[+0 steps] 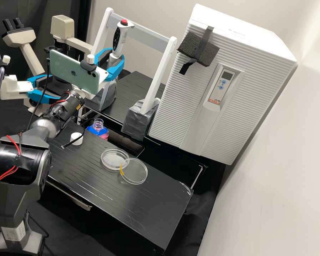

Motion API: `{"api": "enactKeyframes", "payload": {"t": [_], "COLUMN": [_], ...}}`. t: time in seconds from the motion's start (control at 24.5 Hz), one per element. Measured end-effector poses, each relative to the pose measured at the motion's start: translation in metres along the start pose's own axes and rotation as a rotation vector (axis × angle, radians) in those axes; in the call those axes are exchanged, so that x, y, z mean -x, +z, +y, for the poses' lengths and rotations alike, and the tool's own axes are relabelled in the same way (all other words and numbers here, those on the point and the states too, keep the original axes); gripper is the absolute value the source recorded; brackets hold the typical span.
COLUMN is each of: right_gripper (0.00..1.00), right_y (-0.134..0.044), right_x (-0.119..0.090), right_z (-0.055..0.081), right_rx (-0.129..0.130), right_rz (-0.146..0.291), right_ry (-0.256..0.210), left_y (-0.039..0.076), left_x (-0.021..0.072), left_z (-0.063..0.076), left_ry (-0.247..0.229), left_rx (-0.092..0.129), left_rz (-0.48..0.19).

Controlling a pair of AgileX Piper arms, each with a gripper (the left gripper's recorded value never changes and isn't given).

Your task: Use the pipette

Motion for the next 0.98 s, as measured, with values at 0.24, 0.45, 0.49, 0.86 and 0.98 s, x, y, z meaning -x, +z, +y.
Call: {"api": "enactKeyframes", "payload": {"t": [0.24,0.45,0.49,0.86,0.98], "right_gripper": [0.0,0.0,0.0,0.0,0.0], "right_y": [0.011,0.017,0.018,0.032,0.037], "right_x": [0.005,0.005,0.005,0.012,0.013], "right_z": [-0.015,-0.024,-0.026,-0.043,-0.049], "right_rx": [0.029,0.042,0.045,0.077,0.085], "right_rz": [-0.018,-0.032,-0.035,-0.07,-0.079], "right_ry": [-0.021,-0.044,-0.049,-0.106,-0.122], "left_y": [0.002,0.002,0.002,0.003,0.004], "left_x": [0.0026,0.0028,0.0027,0.0023,0.002], "left_z": [-0.006,-0.006,-0.006,-0.009,-0.011], "left_ry": [-0.02,-0.021,-0.022,-0.045,-0.064], "left_rx": [0.005,0.006,0.006,0.006,0.006], "left_rz": [-0.002,-0.002,-0.004,0.003,0.008]}}
